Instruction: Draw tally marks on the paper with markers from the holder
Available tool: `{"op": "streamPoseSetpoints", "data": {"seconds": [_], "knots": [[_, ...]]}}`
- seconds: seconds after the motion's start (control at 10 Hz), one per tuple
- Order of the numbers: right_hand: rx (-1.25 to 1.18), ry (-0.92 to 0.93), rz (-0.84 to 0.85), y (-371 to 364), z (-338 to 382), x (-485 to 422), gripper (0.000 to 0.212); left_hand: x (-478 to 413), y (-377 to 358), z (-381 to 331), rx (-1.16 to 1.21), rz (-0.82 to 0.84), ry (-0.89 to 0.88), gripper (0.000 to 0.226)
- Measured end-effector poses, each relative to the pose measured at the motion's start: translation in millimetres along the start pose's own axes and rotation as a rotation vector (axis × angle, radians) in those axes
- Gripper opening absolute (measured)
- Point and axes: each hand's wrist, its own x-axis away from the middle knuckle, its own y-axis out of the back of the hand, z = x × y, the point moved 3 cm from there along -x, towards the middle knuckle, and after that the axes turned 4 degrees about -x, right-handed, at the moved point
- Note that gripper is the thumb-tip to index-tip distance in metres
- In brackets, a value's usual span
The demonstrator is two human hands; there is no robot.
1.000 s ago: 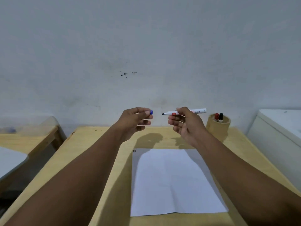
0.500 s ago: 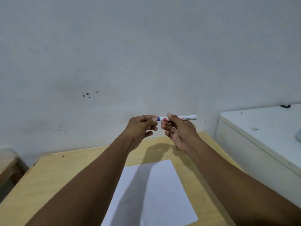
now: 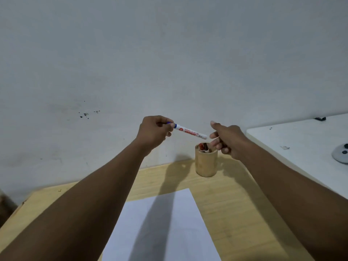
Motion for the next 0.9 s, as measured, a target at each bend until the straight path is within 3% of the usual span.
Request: {"op": "streamPoseSetpoints", "data": {"seconds": [0.3, 0.6, 0.9], "knots": [[0.152, 0.039, -0.035, 28.7, -10.1, -17.4, 0.030, -24.5, -47.9, -6.6, -0.265, 0.069, -0.077, 0.011], [0.228, 0.073, 0.032, 23.3, -30.1, -34.2, 0.023, -29.8, -97.7, -0.9, -0.497, 0.290, -0.090, 0.025], [0.238, 0.109, 0.057, 23.5, -11.2, -18.3, 0.022, -28.3, -79.6, -11.7, -0.599, 0.305, -0.051, 0.052]]}}
